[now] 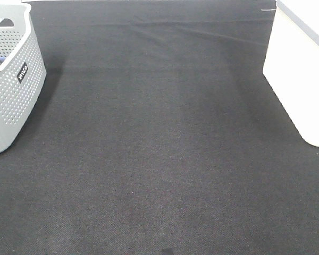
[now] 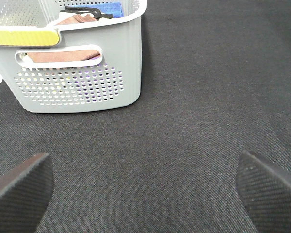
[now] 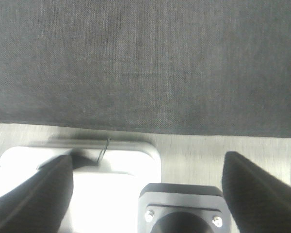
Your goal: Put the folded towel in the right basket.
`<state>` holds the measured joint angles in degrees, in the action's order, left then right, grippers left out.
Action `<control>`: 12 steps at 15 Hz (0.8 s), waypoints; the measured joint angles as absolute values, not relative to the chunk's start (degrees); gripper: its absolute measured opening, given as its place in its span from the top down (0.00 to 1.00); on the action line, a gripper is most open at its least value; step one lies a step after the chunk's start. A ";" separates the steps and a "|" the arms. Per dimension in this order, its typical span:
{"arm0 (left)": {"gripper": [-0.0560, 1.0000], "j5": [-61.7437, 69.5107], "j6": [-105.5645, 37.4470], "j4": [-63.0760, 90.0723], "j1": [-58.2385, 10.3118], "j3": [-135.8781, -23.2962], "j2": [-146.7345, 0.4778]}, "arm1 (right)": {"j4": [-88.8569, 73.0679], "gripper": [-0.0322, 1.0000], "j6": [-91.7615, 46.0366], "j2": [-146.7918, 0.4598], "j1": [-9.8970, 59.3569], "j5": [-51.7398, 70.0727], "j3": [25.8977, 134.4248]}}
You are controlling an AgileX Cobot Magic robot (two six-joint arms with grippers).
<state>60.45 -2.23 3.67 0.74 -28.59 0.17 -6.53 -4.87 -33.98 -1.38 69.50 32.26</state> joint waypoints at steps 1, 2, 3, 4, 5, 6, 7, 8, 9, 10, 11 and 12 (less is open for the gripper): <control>0.03 60.45 -2.23 3.67 0.74 -28.59 0.17 | -6.42 0.21 -4.93 -28.99 -1.38 68.35 31.86; 0.03 60.45 -2.23 3.67 0.74 -28.59 0.17 | -6.19 0.21 -5.44 -24.64 -1.38 66.69 31.57; 0.03 60.45 -2.23 3.67 0.74 -28.59 0.17 | -6.13 0.21 -6.19 -20.11 -1.38 65.43 31.17; 0.03 60.45 -2.23 3.67 0.74 -28.59 0.17 | -5.96 0.21 -6.53 -16.39 -1.38 64.52 30.88; 0.03 60.45 -2.23 3.67 0.74 -28.59 0.17 | -5.84 0.21 -6.53 -12.66 -1.38 63.43 30.25; 0.03 60.45 -2.23 3.67 0.74 -28.59 0.17 | -5.79 0.21 -6.53 -9.74 -1.38 62.28 29.45; 0.03 60.45 -2.23 3.67 0.74 -28.59 0.17 | -5.67 0.21 -6.59 -7.51 -1.38 62.11 29.28; 0.03 60.45 -2.23 3.67 0.74 -28.59 0.17 | -5.61 0.21 -6.59 -5.56 -1.38 61.65 29.28; 0.03 60.45 -2.23 3.67 0.74 -28.59 0.17 | -5.61 0.21 -6.59 -4.13 -1.38 61.48 29.28; 0.03 60.45 -2.23 3.67 0.74 -28.59 0.17 | -5.56 0.21 -6.59 -2.98 -1.38 61.42 29.28; 0.03 60.45 -2.23 3.67 0.74 -28.59 0.17 | -5.56 0.21 -6.59 -2.01 -1.38 61.36 29.28; 0.03 60.45 -2.23 3.67 0.74 -28.59 0.17 | -5.44 0.21 -6.53 -1.15 -1.38 61.25 29.28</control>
<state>60.45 -2.23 3.67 0.74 -28.59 0.17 -5.44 -6.53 -1.15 -1.38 61.25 29.28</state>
